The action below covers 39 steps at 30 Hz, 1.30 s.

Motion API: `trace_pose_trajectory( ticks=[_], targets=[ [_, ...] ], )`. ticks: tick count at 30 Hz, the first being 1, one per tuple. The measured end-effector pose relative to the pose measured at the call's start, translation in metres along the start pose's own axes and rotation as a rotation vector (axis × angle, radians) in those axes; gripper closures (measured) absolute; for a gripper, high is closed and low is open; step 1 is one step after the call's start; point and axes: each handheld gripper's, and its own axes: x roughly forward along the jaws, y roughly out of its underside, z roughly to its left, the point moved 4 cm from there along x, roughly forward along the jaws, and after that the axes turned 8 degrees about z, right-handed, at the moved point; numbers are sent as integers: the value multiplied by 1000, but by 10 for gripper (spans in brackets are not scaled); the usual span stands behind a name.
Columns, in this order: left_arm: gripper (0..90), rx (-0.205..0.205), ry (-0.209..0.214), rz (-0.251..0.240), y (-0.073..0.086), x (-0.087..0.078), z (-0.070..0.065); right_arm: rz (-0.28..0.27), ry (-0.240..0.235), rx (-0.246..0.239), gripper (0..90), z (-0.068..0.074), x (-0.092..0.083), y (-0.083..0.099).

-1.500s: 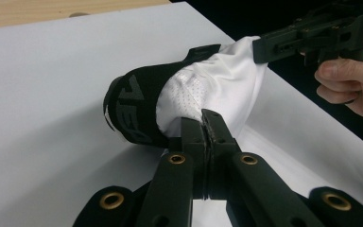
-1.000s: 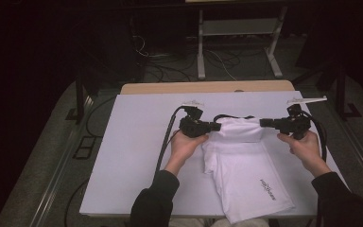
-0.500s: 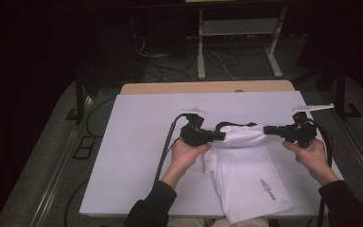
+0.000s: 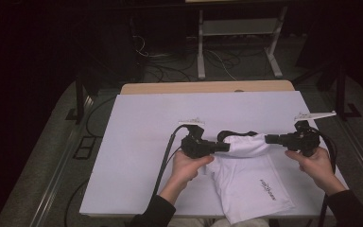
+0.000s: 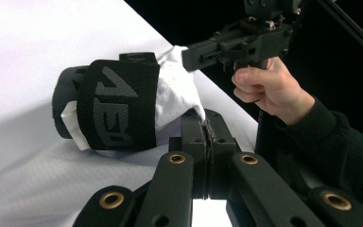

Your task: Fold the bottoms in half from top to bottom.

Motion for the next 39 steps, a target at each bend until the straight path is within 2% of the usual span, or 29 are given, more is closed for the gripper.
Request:
trace_pose_trajectory(
  ticks=[3,12,20,31,39],
  targets=[
    [881,-20,26,-4,9,5,-2,11,0,-1,886,1,0,4],
    [881,-35,82,21,29,22,-9,46,5,4,886,-2,2,18],
    [880,-26,73,40,33,26,-10,63,-4,3,886,0,0,28],
    [880,-33,72,71,50,29,-11,95,-22,-1,886,3,0,40],
    [879,-14,30,134,60,32,-9,137,-41,-3,885,8,4,48]
  ],
)
